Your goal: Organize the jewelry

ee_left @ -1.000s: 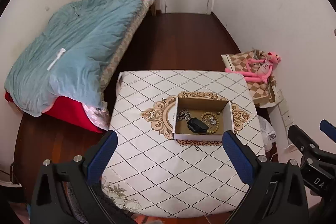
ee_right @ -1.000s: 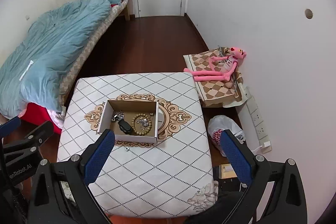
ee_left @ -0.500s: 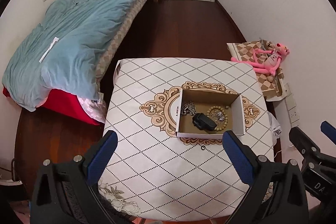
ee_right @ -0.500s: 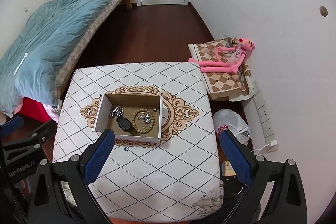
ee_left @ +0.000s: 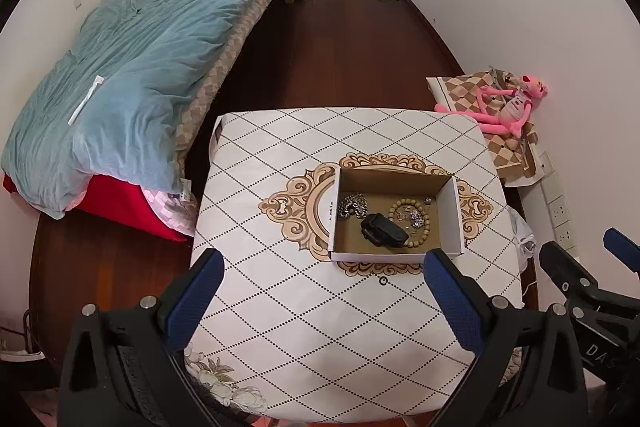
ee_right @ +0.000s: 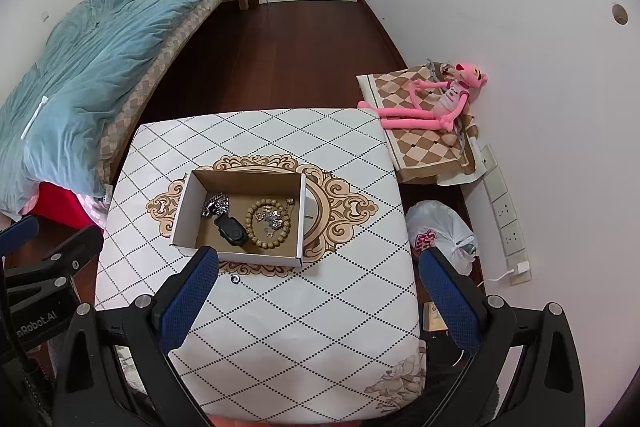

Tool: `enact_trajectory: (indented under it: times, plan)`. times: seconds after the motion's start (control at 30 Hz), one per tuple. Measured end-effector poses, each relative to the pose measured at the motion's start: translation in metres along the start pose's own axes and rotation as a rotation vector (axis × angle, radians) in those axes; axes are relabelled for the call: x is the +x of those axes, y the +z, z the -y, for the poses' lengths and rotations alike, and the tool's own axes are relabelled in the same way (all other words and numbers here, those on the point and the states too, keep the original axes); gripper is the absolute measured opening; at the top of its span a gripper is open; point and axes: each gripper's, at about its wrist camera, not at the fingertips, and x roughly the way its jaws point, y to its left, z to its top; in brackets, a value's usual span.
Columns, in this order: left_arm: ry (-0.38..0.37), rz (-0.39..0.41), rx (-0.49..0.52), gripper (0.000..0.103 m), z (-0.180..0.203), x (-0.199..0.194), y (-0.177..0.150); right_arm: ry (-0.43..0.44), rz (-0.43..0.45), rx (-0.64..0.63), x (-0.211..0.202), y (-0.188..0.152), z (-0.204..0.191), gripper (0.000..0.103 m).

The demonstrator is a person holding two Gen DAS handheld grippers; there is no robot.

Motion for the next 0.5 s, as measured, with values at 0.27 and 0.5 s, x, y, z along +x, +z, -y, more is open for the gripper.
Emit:
enact_trajectory:
  times: [0.27,0.5]
  plan:
    - [0.002,0.006,0.003,0.102,0.0007,-0.0016,-0.0010,0.005,-0.001,0.000,0.0004,-0.0010,-0.0004,0.102]
    - [0.010,0.007,0.007,0.102,0.0010,-0.0024,-0.0011,0.007,-0.007,0.000,0.0014,-0.0025,-0.0012,0.102]
